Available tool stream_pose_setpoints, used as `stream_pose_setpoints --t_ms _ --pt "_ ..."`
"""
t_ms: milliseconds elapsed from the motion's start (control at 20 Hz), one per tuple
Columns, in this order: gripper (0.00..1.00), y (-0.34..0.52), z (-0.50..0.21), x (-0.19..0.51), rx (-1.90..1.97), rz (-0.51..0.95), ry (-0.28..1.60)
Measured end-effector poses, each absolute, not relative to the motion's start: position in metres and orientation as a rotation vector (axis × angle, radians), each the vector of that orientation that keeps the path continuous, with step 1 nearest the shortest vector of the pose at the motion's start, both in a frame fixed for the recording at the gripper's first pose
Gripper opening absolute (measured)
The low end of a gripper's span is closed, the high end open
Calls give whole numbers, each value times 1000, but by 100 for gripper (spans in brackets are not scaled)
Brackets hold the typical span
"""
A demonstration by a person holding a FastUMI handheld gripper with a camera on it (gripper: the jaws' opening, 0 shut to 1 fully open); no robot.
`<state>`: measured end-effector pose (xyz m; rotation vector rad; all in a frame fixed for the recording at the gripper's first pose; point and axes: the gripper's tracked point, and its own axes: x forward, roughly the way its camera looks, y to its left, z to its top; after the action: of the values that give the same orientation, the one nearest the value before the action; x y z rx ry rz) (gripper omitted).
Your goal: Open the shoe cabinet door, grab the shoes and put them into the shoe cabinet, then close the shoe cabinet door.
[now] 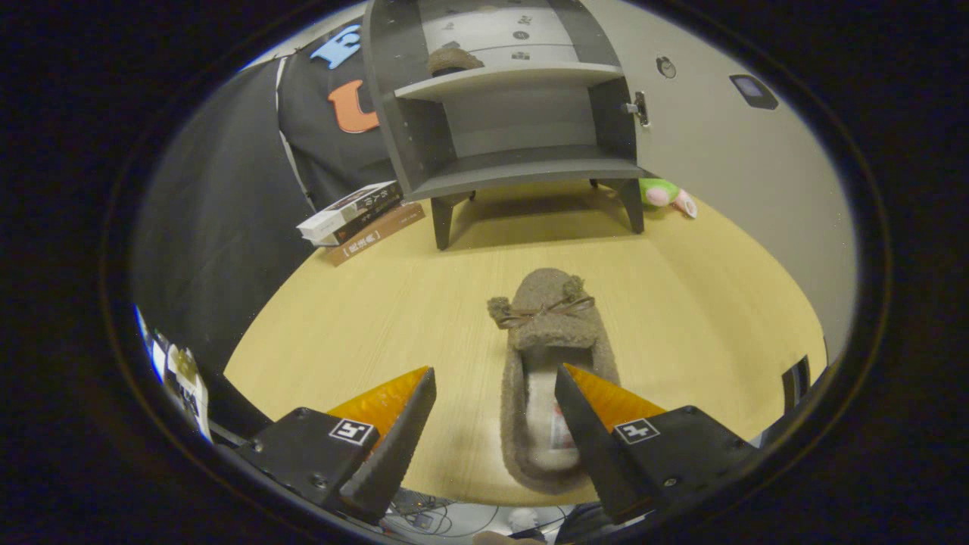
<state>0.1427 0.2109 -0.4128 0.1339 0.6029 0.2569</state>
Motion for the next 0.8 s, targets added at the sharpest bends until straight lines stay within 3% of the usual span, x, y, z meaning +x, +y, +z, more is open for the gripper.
stream_pose_setpoints --t_ms 550,650,800 --pt "97 218 -437 212 129 247 700" --pt "82 212 -437 215 137 239 721" --pt "41 207 -439 212 162 259 759"
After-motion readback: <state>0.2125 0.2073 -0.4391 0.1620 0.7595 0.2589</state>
